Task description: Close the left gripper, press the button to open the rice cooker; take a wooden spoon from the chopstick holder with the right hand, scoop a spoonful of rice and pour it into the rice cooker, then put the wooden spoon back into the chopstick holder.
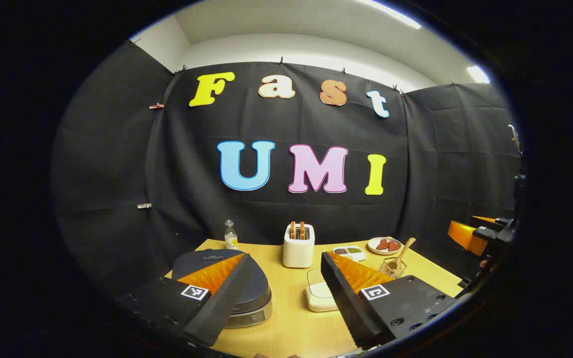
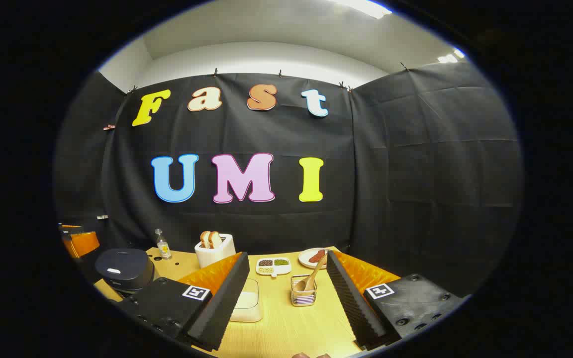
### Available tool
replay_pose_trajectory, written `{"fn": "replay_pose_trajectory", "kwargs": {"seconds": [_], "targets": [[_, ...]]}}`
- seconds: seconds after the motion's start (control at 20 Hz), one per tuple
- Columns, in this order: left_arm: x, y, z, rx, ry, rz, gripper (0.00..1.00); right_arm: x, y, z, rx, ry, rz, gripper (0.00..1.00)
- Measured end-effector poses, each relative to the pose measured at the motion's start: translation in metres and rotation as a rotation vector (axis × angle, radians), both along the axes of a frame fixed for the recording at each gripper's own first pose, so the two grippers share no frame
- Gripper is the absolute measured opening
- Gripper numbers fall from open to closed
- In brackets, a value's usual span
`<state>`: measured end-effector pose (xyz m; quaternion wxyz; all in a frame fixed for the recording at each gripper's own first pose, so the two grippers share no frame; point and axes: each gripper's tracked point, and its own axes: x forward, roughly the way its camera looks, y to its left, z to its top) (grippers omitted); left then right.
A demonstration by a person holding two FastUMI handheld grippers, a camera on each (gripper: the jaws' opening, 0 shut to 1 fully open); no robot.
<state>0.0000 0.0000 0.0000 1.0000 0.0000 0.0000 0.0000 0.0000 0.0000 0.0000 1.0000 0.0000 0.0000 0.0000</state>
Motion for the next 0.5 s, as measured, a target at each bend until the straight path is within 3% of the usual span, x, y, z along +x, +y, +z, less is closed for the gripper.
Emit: {"fn": "replay_pose_trajectory", "kwargs": {"seconds": [0.5], "targets": [[0.003,0.009,-0.01,-0.006,0.032,0.001,0.95,-0.004,0.015,0.002,-0.011,0.009,0.014,0.98]]}}
